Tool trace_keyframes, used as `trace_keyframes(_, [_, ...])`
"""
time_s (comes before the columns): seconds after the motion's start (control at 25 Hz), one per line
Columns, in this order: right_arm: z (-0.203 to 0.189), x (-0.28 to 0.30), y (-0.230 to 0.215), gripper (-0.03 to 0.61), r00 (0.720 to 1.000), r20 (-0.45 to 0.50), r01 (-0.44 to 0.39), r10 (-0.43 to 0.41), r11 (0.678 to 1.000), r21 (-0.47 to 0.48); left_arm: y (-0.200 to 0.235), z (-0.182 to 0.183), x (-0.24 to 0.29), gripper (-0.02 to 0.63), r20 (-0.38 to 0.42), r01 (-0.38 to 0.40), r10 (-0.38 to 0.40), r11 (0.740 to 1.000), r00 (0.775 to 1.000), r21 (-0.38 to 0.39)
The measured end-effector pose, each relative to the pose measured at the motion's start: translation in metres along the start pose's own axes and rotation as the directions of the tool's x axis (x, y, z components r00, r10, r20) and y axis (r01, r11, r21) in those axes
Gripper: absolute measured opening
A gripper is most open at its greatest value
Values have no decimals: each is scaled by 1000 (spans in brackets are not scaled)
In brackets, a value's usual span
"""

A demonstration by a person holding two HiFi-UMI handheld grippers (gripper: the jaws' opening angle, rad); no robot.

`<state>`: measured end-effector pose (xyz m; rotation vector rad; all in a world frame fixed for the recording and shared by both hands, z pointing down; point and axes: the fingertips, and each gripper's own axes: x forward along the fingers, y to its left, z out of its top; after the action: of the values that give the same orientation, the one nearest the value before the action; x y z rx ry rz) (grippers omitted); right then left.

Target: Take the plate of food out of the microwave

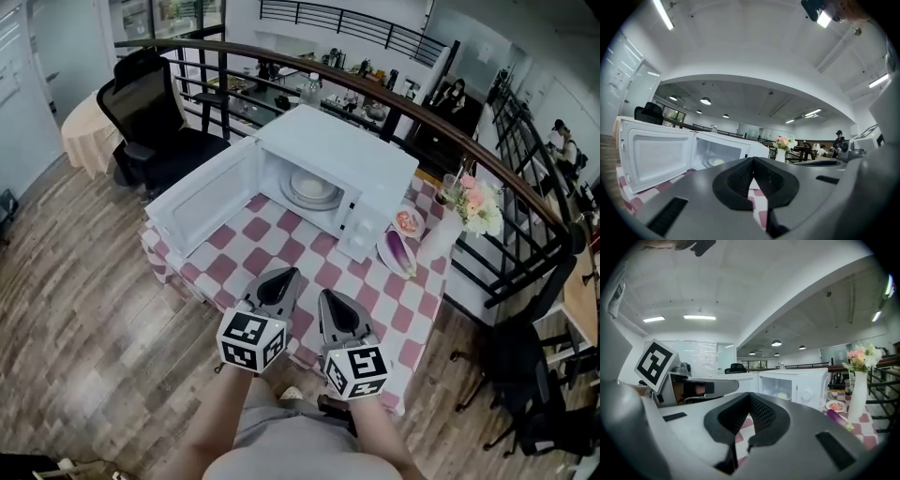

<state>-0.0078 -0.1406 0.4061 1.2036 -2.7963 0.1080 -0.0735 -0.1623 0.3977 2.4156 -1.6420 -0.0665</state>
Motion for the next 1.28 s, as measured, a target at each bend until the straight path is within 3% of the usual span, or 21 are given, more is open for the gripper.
trace_keyframes(0.12, [-1, 5, -2, 23, 1000, -5, 12, -12, 1000, 5, 11, -4, 8, 2, -29, -9, 8, 999, 1000, -40])
trace_keyframes(0.6, [-1, 52, -22, 23, 992, -9, 129, -129, 989, 76, 59, -2, 56, 2, -121, 29, -35, 998, 992, -55])
trace_keyframes(0.72, [-2, 63, -28, 23, 986, -12, 166, -166, 983, 83, 70, 1, 70, 2, -129, 60, -71, 994, 989, -88])
trace_keyframes(1.28, [-9, 109, -35, 23, 953, -29, 302, -301, 949, 93, 103, -7, 113, 2, -195, 205, -223, 973, 955, -106])
